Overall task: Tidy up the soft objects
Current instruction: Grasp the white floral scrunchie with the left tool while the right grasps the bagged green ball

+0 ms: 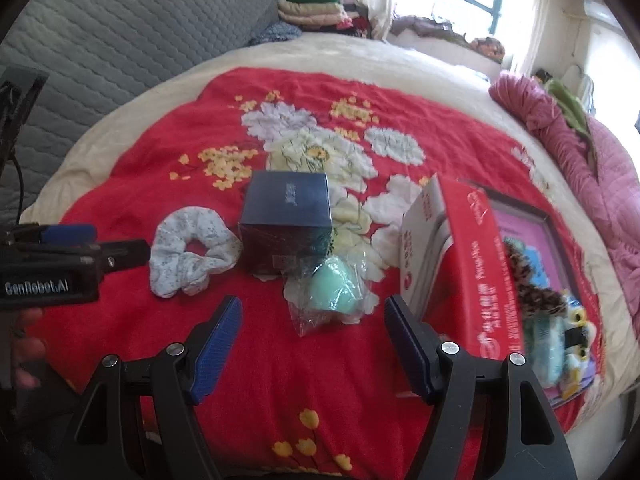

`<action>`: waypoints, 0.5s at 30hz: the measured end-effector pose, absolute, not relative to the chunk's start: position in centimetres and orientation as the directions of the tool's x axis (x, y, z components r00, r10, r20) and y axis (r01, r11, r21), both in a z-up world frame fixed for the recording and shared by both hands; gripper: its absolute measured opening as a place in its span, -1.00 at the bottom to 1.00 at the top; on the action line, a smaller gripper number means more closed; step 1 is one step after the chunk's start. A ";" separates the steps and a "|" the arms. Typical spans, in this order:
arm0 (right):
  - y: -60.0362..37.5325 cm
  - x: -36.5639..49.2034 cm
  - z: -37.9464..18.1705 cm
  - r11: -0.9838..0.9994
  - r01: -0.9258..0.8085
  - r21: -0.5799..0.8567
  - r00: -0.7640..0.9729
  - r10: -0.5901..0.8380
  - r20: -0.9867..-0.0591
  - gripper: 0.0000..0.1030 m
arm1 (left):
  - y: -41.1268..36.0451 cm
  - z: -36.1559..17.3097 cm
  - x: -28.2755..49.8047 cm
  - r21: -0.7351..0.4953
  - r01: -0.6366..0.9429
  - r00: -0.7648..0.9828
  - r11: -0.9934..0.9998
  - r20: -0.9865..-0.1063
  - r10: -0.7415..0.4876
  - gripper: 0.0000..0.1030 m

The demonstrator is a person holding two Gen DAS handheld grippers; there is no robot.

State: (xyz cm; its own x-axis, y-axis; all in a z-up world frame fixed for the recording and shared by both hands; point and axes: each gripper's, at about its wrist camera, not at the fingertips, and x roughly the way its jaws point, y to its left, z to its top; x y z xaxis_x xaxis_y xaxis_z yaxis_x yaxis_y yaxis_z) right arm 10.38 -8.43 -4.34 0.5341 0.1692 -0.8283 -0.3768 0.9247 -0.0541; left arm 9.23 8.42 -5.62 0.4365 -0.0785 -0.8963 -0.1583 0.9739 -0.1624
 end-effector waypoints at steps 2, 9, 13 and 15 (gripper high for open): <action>-8.3 10.8 -5.1 0.925 -0.374 -0.070 0.527 0.150 -0.836 0.44 | 8.0 -6.6 9.9 -0.154 -0.147 0.419 0.977 -0.904 -0.080 0.65; -7.9 11.8 -7.1 0.917 -0.387 -0.099 0.506 0.122 -0.854 0.44 | 7.0 -10.3 12.9 -0.153 -0.107 0.340 0.982 -0.934 -0.109 0.65; -7.6 12.8 -8.3 0.916 -0.384 -0.118 0.501 0.099 -0.860 0.44 | 6.7 -11.4 14.3 -0.138 -0.095 0.328 0.986 -0.940 -0.100 0.65; -7.4 13.6 -9.0 0.915 -0.381 -0.134 0.493 0.078 -0.867 0.44 | 6.8 -11.8 14.6 -0.136 -0.090 0.331 0.987 -0.939 -0.099 0.65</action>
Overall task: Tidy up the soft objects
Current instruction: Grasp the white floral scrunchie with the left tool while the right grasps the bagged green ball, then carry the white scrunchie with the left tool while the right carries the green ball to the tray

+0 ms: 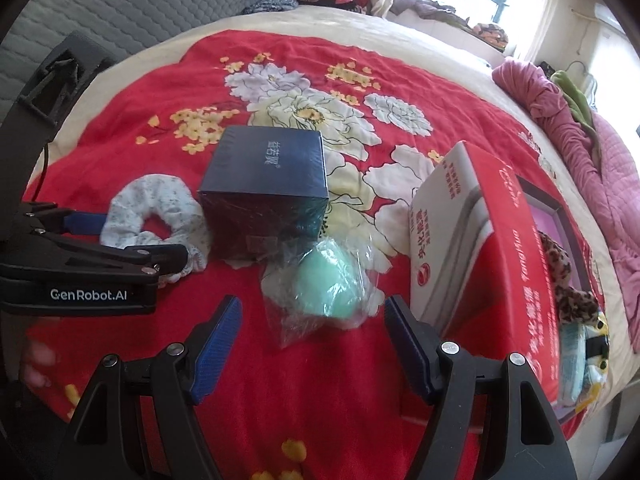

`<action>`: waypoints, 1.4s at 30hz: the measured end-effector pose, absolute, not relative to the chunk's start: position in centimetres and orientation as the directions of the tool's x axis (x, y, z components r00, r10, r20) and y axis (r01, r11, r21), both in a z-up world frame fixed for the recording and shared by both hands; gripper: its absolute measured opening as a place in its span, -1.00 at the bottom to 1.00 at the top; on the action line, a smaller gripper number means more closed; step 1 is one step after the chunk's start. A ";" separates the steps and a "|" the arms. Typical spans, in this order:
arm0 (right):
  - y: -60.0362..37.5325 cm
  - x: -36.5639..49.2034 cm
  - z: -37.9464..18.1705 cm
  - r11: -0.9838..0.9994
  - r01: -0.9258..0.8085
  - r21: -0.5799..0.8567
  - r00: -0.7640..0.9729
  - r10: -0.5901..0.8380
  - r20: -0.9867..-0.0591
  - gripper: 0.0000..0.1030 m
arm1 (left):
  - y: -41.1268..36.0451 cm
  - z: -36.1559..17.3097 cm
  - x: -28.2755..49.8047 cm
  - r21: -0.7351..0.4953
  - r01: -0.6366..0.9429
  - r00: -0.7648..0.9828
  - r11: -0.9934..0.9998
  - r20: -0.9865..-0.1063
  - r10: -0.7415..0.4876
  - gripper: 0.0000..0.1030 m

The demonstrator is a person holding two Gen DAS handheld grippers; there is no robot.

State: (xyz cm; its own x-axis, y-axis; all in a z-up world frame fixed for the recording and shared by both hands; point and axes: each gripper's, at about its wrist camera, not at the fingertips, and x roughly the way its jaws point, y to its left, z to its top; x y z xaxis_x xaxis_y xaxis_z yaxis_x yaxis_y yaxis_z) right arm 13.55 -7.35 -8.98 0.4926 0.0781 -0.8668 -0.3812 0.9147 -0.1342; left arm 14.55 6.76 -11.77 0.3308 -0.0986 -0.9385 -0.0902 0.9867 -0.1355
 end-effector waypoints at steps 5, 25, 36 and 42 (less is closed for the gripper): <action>-6.4 14.5 -10.6 0.901 -0.394 -0.181 0.483 0.036 -0.875 0.44 | 7.3 -12.2 14.8 -0.155 -0.086 0.365 0.984 -0.924 -0.114 0.64; -10.0 12.8 -6.4 0.949 -0.315 0.018 0.496 0.181 -0.849 -0.16 | 8.4 -9.9 12.5 -0.381 -0.106 0.453 0.919 -0.841 -0.296 -0.85; -12.9 10.5 -0.4 0.953 -0.293 0.075 0.592 0.242 -0.769 -0.16 | 3.5 -2.0 10.0 -0.302 0.018 0.549 0.953 -0.794 -0.262 -0.85; -17.3 9.8 2.9 0.970 -0.224 0.097 0.656 0.224 -0.721 -0.16 | -1.2 1.7 9.7 -0.278 0.103 0.581 0.955 -0.763 -0.284 -0.85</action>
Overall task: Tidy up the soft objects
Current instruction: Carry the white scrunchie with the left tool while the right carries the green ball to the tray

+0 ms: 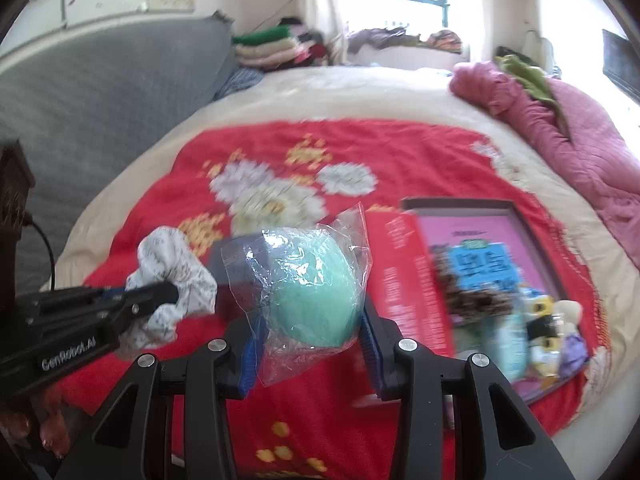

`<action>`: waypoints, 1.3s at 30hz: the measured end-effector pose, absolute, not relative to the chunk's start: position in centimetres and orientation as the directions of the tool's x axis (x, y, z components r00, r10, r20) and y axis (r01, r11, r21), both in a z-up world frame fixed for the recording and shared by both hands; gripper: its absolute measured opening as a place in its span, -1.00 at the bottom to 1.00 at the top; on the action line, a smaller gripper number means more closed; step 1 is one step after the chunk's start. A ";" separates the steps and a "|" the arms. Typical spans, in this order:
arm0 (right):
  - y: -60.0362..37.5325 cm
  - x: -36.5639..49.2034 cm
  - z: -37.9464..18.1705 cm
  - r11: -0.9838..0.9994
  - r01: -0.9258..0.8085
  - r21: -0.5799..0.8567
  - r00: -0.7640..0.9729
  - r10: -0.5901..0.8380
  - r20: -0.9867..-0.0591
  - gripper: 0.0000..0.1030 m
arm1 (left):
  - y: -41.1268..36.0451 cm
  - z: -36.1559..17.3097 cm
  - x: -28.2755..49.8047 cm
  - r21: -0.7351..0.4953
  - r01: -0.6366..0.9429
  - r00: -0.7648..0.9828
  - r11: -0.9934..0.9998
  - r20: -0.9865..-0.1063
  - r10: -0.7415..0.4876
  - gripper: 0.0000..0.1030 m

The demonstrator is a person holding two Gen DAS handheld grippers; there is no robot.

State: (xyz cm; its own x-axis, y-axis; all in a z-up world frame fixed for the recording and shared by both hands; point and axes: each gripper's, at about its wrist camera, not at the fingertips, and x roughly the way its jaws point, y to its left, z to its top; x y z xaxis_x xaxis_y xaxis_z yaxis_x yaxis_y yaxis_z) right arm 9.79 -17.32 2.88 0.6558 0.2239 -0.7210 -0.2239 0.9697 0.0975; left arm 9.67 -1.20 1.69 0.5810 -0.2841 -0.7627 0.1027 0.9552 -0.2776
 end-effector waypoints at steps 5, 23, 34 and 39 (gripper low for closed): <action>-22.1 8.9 4.9 0.986 -0.142 0.083 0.709 0.160 -0.687 -0.16 | -5.6 3.6 9.9 -0.267 0.177 0.585 0.948 -0.746 -0.319 -0.85; -37.7 6.3 6.3 0.981 0.153 0.117 0.760 -0.041 -0.648 -0.16 | -19.1 4.9 13.1 -0.257 0.356 0.503 0.898 -0.758 -0.416 -0.85; -40.6 6.6 4.1 0.971 0.206 0.119 0.735 -0.073 -0.674 -0.16 | -23.0 1.6 16.1 -0.252 0.375 0.440 0.892 -0.799 -0.411 -0.85; -41.2 7.3 2.7 0.969 0.224 0.099 0.706 -0.091 -0.702 -0.16 | -24.4 -0.1 17.4 -0.222 0.386 0.420 0.895 -0.822 -0.385 -0.85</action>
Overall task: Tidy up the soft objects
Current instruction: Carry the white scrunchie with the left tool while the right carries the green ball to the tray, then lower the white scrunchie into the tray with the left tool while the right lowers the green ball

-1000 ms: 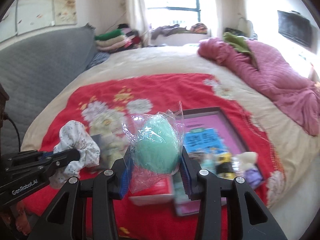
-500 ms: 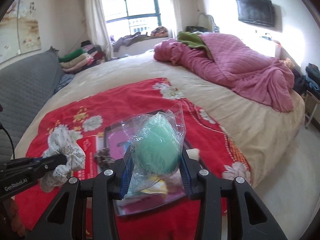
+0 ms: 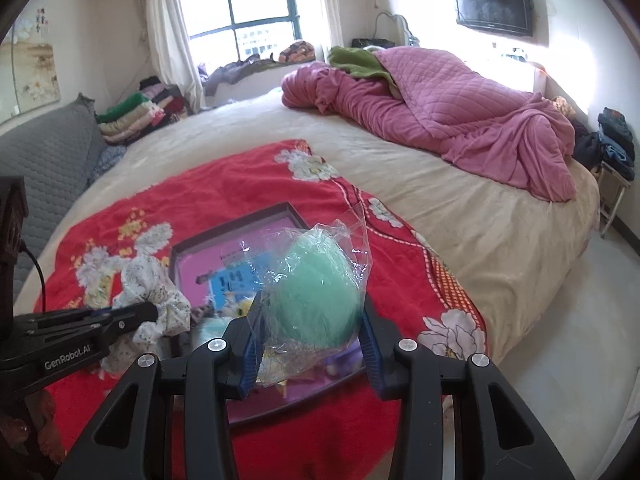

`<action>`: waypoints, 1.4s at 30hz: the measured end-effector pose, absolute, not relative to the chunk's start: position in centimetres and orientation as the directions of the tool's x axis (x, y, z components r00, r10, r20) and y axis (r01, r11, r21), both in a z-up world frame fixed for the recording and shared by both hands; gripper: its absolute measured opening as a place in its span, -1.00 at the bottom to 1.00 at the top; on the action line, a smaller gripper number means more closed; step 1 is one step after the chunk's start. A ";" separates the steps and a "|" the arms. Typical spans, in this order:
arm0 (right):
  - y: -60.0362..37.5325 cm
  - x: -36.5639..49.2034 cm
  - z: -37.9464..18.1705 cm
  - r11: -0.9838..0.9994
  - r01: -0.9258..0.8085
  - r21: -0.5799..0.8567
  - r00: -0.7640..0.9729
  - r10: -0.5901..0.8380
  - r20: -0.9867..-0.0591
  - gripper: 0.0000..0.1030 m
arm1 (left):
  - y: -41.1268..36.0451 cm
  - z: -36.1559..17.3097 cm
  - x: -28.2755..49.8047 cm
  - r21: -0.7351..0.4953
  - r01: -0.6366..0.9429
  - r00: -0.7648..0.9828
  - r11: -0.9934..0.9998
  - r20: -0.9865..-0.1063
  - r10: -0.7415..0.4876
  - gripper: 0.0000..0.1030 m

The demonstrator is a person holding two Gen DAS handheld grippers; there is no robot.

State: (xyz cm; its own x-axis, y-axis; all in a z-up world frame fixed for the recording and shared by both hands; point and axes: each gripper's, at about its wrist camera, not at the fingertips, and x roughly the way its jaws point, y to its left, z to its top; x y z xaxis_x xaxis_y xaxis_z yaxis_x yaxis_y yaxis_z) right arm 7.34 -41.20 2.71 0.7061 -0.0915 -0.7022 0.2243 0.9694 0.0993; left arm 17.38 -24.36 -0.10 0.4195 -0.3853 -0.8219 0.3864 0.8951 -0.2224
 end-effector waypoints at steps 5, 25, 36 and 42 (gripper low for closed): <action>-42.0 8.2 1.0 0.968 0.234 0.092 0.676 -0.094 -0.731 -0.16 | -24.9 -1.5 18.3 -0.222 0.390 0.403 0.894 -0.832 -0.382 -0.85; -42.8 12.0 -3.8 0.972 0.234 0.023 0.590 -0.123 -0.798 -0.16 | -25.6 -3.8 21.0 -0.206 0.394 0.389 0.896 -0.846 -0.366 -0.84; -42.7 14.9 -5.8 0.980 0.198 0.038 0.554 -0.080 -0.829 -0.15 | -25.9 -4.2 21.4 -0.185 0.407 0.385 0.895 -0.853 -0.352 -0.83; -42.4 16.1 -6.5 0.981 0.186 0.050 0.557 -0.063 -0.828 -0.13 | -25.7 -4.5 21.8 -0.187 0.398 0.380 0.898 -0.857 -0.347 -0.82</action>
